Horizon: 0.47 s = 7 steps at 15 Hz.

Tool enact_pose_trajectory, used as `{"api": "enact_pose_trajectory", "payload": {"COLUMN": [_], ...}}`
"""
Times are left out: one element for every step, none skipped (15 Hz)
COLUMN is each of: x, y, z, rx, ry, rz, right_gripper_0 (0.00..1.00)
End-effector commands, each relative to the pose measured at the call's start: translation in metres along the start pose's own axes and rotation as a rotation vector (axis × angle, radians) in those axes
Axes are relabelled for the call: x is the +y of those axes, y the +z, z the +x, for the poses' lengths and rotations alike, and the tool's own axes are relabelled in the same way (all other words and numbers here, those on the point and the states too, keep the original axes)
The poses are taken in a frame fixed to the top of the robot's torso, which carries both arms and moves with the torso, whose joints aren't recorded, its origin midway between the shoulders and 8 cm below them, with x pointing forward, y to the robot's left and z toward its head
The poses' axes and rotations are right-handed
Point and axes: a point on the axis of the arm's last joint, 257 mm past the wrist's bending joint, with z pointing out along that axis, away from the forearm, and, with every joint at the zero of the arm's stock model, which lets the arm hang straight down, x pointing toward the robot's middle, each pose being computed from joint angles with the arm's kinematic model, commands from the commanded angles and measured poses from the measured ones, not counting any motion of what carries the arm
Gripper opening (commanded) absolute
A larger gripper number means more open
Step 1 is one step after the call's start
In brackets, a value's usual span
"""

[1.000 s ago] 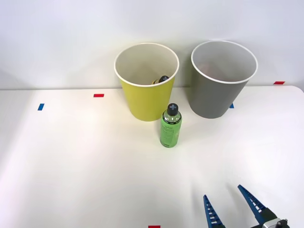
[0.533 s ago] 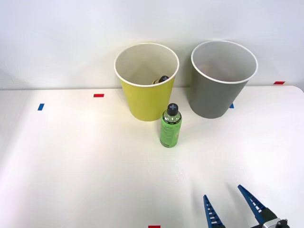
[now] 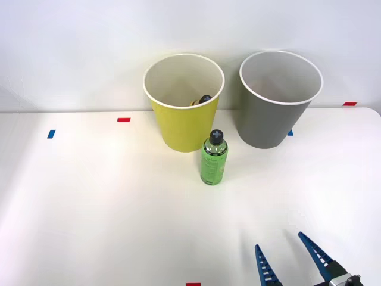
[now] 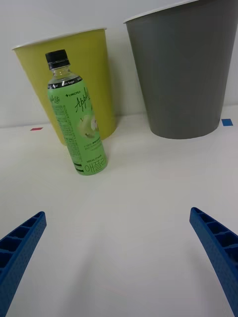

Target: Put cans in the gray bin, plastic bottles in the light green bin

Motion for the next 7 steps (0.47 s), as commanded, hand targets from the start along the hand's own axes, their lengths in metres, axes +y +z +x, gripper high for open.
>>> {"api": "enact_pose_trajectory", "payload": {"x": [0.0, 0.0, 0.0, 0.0, 0.0, 0.0, 0.0], "y": [0.0, 0.0, 0.0, 0.0, 0.0, 0.0, 0.0], "z": [0.0, 0.0, 0.0, 0.0, 0.0, 0.0, 0.0], "rx": [0.0, 0.0, 0.0, 0.0, 0.0, 0.0, 0.0], "ry": [0.0, 0.0, 0.0, 0.0, 0.0, 0.0, 0.0], "rz": [0.0, 0.0, 0.0, 0.0, 0.0, 0.0, 0.0], "right_gripper_0": [1.0, 1.0, 1.0, 1.0, 1.0, 1.0, 1.0]}}
